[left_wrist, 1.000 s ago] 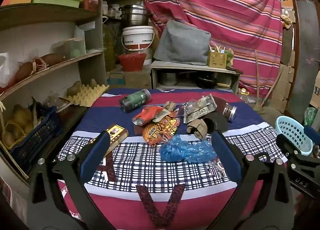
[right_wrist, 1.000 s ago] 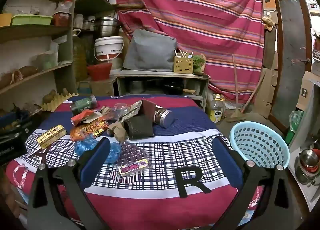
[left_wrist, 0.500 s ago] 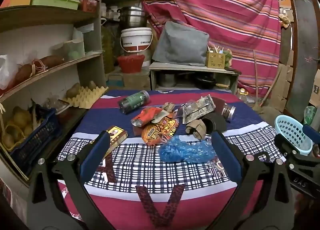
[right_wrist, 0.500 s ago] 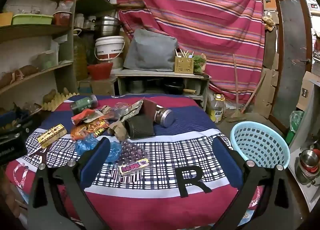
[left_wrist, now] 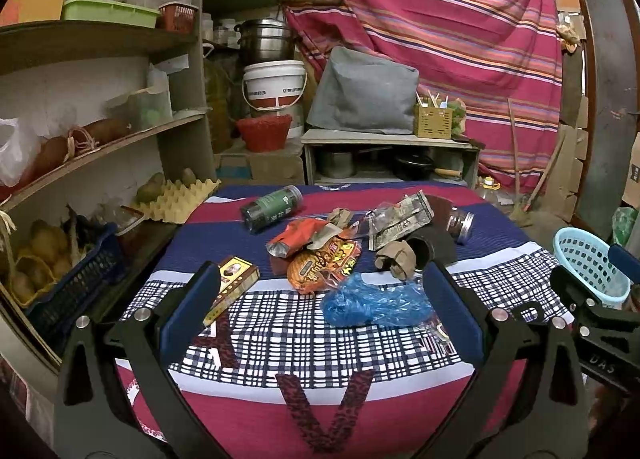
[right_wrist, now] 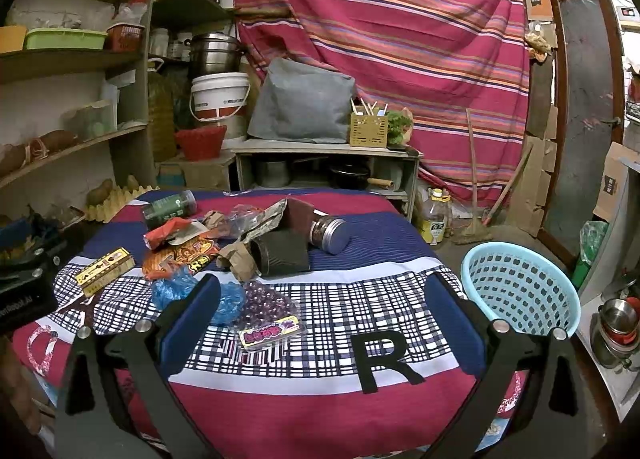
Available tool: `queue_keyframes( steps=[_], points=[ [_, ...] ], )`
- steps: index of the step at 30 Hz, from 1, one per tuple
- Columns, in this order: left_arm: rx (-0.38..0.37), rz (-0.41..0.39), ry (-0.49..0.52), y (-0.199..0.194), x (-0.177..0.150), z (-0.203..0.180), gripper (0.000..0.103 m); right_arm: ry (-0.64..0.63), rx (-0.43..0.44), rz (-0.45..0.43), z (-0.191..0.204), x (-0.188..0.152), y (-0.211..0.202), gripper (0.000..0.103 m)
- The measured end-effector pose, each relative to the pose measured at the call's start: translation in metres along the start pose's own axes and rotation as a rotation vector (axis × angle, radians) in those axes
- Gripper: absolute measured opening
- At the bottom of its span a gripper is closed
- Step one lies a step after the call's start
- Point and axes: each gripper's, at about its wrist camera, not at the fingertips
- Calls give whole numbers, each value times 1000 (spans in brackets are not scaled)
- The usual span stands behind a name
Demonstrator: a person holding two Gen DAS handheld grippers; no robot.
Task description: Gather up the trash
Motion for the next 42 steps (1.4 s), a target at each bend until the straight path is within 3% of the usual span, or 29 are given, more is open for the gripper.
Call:
queue_keyframes(
  steps=[42],
  points=[
    [2,-5,5,-2,-3,-3,98,-3,-1,-2,0,1,-2,99]
  ],
)
Point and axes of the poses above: each gripper's, at about its wrist camera, not at the fingertips, and y roughly the way its jaws point, z to its left, x to its top, and after that the axes turned 15 degrees about -y, right-handed
